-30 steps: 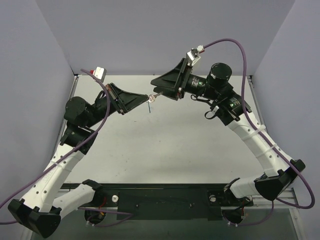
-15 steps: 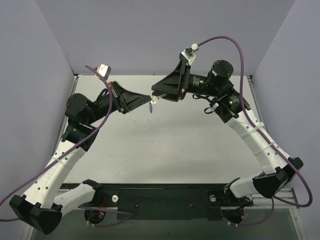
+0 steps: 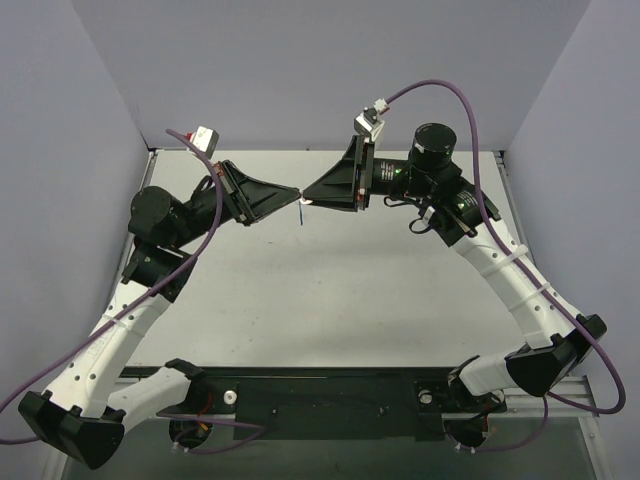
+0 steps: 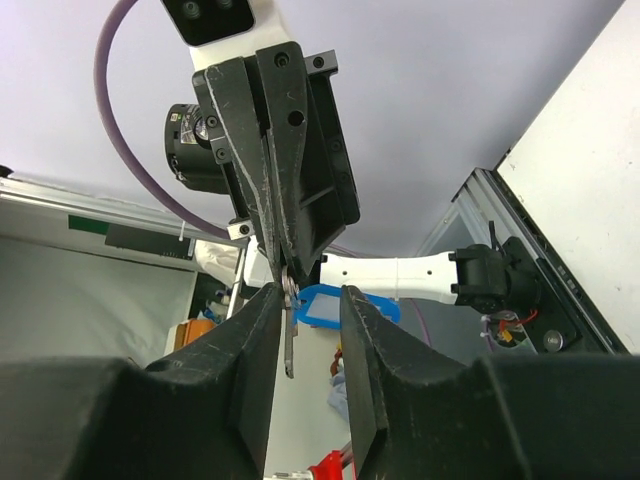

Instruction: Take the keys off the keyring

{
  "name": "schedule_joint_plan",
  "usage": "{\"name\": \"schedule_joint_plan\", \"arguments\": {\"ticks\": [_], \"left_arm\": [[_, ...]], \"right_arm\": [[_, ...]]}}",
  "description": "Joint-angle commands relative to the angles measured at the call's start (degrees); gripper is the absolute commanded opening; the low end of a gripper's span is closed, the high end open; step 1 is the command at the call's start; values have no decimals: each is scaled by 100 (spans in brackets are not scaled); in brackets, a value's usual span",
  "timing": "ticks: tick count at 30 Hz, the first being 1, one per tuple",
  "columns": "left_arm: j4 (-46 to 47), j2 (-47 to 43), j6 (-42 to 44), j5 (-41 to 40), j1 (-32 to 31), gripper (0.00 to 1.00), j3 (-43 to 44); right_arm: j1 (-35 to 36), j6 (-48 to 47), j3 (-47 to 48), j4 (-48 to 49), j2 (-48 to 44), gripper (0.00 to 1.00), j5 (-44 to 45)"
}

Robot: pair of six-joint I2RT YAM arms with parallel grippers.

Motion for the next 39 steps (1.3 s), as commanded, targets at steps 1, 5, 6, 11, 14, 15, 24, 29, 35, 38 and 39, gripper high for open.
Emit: {"name": "schedule_joint_plan", "arguments": {"ticks": [1,5,6,11,14,15,24,29,35,38,39], "left_arm": [[169,-100,52,-102,27,0,275],[99,-117,96,-102,27,0,266],[90,-135,105,-102,27,0,266],[46,-144,105,-120,27,0,240],[-6,-153,131,-146,27,0,240],[-33,-153,131,-146,27,0,240],[-95,-179,167,-146,27,0,205],[-139,-197,175,-137,27,0,187],[-165,-214,210,-164,27,0,187],[-209,-232,228,-155,27,0,196],[-209,-240,228,-155,36,0,187]], "right_arm": [[28,-183,205,53,-209,26,-48],[28,-192,205,62,-200,25,-4],[36,-192,214,70,-209,24,5],[45,-209,240,62,-200,22,58],[63,-209,240,53,-200,20,101],[63,-209,257,62,-192,20,110],[151,-253,258,27,-139,20,216],[238,-271,310,27,-104,20,234],[291,-324,345,-35,-86,17,277],[300,-324,354,-52,-95,13,277],[292,-332,346,-61,-77,13,277]]}}
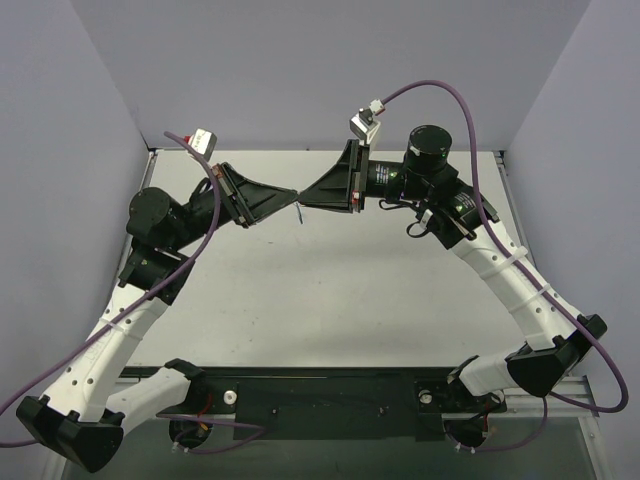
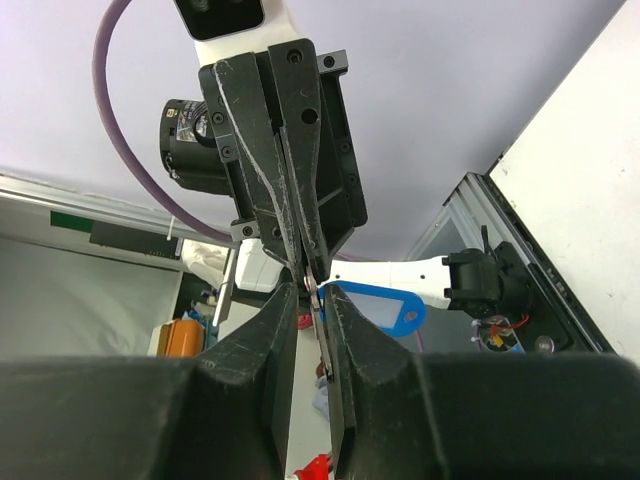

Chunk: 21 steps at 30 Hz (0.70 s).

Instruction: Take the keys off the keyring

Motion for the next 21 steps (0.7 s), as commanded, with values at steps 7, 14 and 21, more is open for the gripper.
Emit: {"name": "schedule_joint_plan", "arguments": {"ticks": [7,14,21], "left_arm": [[0,-147,158,-74,27,0,187],[-44,-173,185,-92,27,0,205],[-44,-199,185,-109,27,0,196]], "right_arm": [[20,-70,274,91,-95,18,0],[20,-61,247,91,-112,18,17],[29,-61,221,91,-139,14,70]]}}
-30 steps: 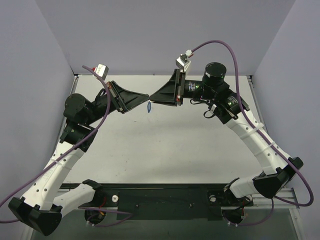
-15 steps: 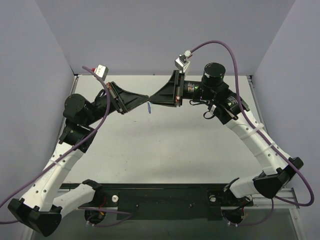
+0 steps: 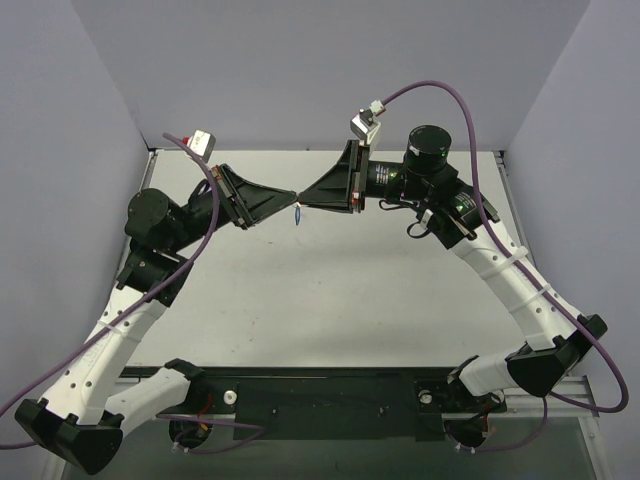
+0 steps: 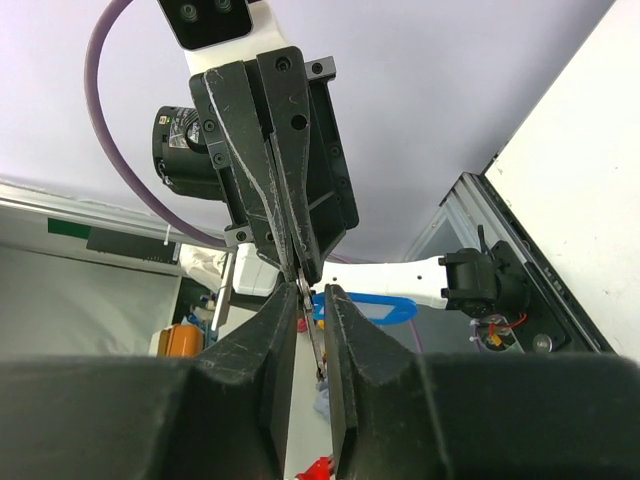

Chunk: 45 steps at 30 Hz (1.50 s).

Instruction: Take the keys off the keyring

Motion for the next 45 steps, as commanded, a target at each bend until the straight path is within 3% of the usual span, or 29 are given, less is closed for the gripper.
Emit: {"name": "schedule_joint_plan", "arguments": {"ticks": [1,9,13,15,16,18,19,20,22,27,31,37,39,45], "left_arm": [[96,-123,91,-87,27,0,196],[96,-140,91,-140,27,0,204],[-79,-175,108,-263,27,0,213],[-228,-202,143,-307,27,10,248],[-255,-219,144,-325,27,26,249],[-387,-246,187,-395,27,44,310],[-492,-254,205,-421,27,48,336],[-536,-289,249,-517,36,63,389],[-703,-351,328,-640,53,75,494],[-888,-588,504,-1132,89,75,486],[-888,-983,635,-1651,98,74,214],[-871,-1546,846,-2328,106,73,-138],[-853,-1581,882,-2338,98,71,-164],[-344,-1547,987,-2162,106,67,-481]], "right_arm": [[14,-42,184,214,-148,12,7],[75,-120,175,118,-148,0,51],[84,-217,166,82,-174,0,121],[84,-313,175,-181,-200,0,208],[84,-331,157,-216,-209,0,226],[84,-376,122,-304,-244,0,314],[84,-376,79,-296,-262,0,367],[84,-376,69,-305,-279,0,402],[84,-367,43,-287,-323,0,481],[75,-236,-71,-138,-402,0,762],[75,239,-334,581,-411,0,930],[67,1750,-1152,3181,-368,0,1421],[93,1979,-1275,3534,-297,0,1588],[137,1848,-1179,3589,-165,0,1765]]}}
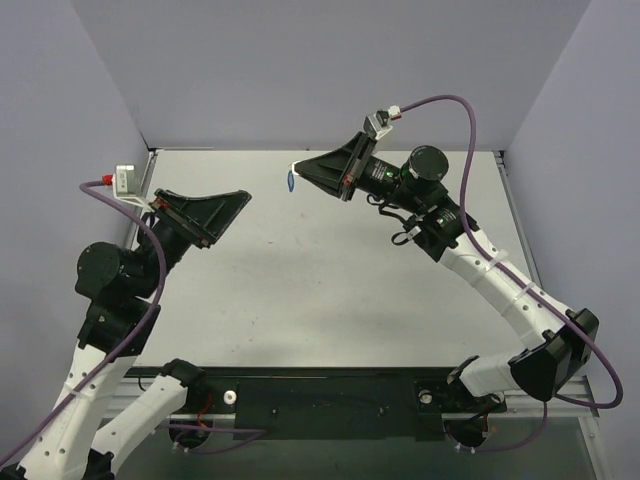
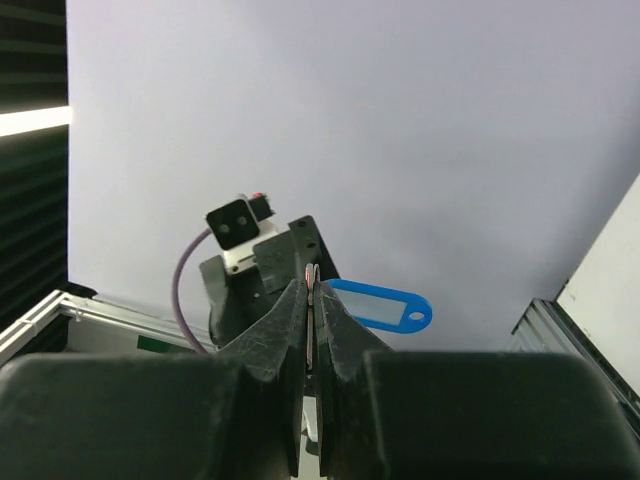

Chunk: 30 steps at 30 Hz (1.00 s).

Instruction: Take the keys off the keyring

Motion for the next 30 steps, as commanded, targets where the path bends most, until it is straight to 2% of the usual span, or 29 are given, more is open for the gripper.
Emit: {"name": "schedule_joint_plan", "arguments": {"ticks": [1,5,10,14,16,20,22,24,25,27,28,30], "left_arm": [[494,86,176,-76,30,65,-212],[670,306,298,-243,39,63,-107],[713,613,396,-780,39,62,104],[600,623,458,-990,39,62,25],[460,614,440,-1026,39,71,42],[257,675,580,-938,91,93,157],[213,693,581,-780,196,96,192],[222,649,511,-561,319,96,175],[230,588,510,-421,346,96,131],[396,509,493,-244,425,95,-106],[458,473,414,-148,512,93,-272],[599,490,195,-42,670,90,-300]], "right_arm": [[47,117,218,922,14,0,154],[-58,362,227,1334,259,0,-65],[-383,1714,525,2905,954,0,-470],[-445,1865,500,3102,1271,0,-690],[-436,1875,377,3102,1219,0,-532],[-401,1192,219,2304,920,0,-470],[-392,707,192,1593,745,0,-383],[-349,-388,532,-64,543,0,-225],[-261,-1550,743,-1776,489,0,28],[-121,-2384,1420,-3010,436,0,224],[-85,-2397,1422,-3006,393,0,189],[-85,-1994,1072,-2350,235,0,66]]}}
